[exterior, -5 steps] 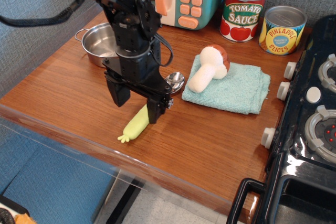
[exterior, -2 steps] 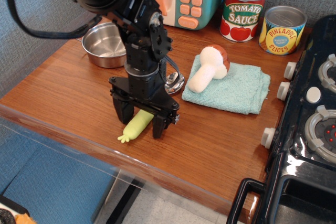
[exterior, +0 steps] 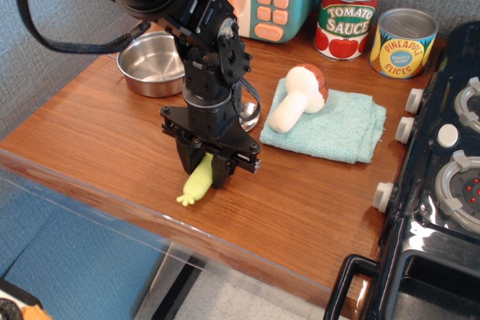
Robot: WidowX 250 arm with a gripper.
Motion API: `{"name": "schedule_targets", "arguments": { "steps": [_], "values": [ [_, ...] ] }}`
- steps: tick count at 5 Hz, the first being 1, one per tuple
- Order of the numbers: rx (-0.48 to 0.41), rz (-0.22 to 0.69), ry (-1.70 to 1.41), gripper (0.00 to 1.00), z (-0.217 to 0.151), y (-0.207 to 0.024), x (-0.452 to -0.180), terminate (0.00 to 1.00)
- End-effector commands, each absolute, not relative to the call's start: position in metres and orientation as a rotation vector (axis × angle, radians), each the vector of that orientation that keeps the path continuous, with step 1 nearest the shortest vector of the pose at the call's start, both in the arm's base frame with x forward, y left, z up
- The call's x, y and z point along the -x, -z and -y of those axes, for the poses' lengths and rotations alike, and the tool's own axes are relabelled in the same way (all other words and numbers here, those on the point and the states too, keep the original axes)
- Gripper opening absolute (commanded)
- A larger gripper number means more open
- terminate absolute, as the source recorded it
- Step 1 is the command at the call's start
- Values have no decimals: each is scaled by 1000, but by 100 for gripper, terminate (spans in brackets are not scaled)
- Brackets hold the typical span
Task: Move the spoon slightly to the left from its original position
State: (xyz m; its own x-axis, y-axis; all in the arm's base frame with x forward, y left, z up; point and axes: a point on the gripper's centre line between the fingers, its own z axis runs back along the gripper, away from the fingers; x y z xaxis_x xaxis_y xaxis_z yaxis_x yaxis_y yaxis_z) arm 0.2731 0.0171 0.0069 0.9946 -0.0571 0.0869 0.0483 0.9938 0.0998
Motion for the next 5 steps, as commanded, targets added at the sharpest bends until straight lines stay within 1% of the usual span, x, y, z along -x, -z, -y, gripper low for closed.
{"name": "schedule_targets", "arguments": {
  "steps": [1,2,3,4,5],
  "values": [
    [-88,187,36,0,-31,-45,-274,0],
    [-114,216,-11,0,-64,-52,-273,0],
    [-117,175,-55,0,-88,-38,-275,0],
    [-140,135,-61,0,-99,-33,-278,0],
    [-125,103,-50,0,-103,-22,-278,0]
  ]
}}
